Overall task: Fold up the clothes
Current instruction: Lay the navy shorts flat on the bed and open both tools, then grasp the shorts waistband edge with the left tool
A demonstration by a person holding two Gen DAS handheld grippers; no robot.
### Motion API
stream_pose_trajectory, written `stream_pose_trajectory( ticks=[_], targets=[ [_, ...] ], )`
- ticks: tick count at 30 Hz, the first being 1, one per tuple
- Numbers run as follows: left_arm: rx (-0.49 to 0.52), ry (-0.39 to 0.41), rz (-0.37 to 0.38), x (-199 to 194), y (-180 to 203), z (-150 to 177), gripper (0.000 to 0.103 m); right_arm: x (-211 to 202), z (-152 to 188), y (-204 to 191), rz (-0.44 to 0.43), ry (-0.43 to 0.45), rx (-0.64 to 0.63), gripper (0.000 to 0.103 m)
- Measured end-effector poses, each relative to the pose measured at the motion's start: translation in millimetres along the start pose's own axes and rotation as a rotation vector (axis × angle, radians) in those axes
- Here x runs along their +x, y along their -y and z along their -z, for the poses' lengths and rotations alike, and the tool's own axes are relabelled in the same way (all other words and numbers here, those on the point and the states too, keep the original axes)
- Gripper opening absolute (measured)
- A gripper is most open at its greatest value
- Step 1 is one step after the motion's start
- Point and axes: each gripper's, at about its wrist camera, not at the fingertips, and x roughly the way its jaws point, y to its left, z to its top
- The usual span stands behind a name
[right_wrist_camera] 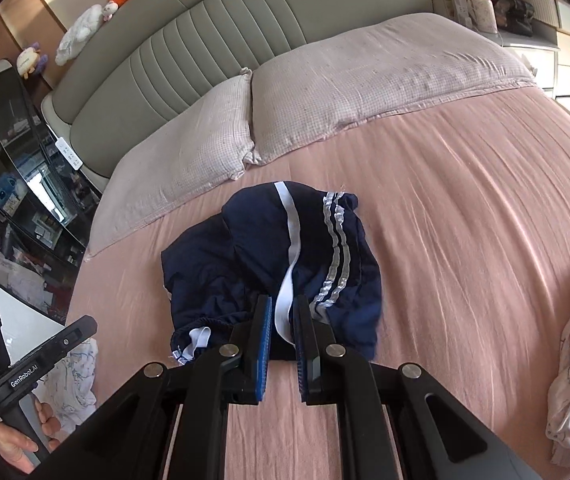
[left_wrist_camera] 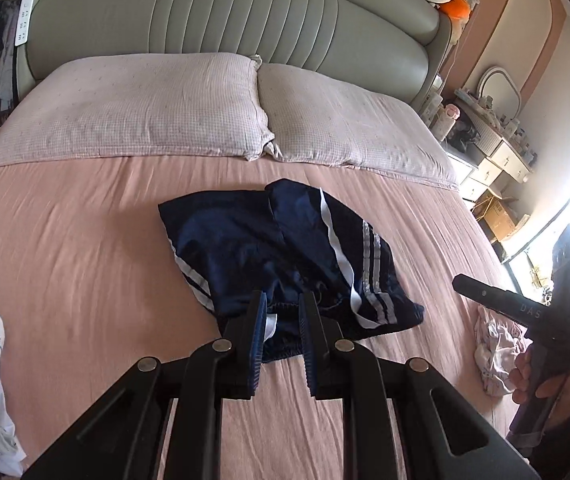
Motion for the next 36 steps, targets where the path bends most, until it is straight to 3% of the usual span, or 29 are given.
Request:
stream_pose_trajectory(
  ticks=[9,14,19,20,22,23,24,30,36],
  targets=[
    [-0.088,-0.083,-0.037,37.7,-5.8,28.8,0.016,0.3,32.0,7.2,0.173,0.023,-0.234,0.010],
    [-0.093,-0.071,-0.029,45.7,-5.5,34.4,0.016,11.5,43.4,18.5,0.179,-0.022,-0.257,0.010],
    [-0.123,-0.106,-0.050,61.0,-17.3,41.0,0.022,30.4,56.8,22.4,0.242,-0.055,-0.317,0.010],
    [-0.127,-0.114,-0.052,63.6,-19.0,43.7,0.026,33.8,59.2,22.8,0.248,-0.061,-0.328,0.010],
    [-0.128,-0.124,-0.049,67.9,-20.7,48.5,0.043,38.8,64.3,23.0,0.249,-0.068,-0.353,0.010],
    [-0.124,-0.126,-0.054,69.8,-20.5,50.2,0.064,41.1,66.7,23.0,0.251,-0.070,-0.365,0.011],
    [-0.120,-0.127,-0.062,71.8,-20.0,51.6,0.077,43.1,68.5,23.3,0.256,-0.071,-0.375,0.011],
    [-0.161,-0.113,-0.080,88.0,-24.9,50.2,0.079,48.5,75.4,26.0,0.271,-0.071,-0.417,0.011],
    [-0.300,-0.125,-0.056,110.2,-36.2,58.3,0.079,48.3,74.7,33.1,0.275,-0.076,-0.405,0.011]
  ],
)
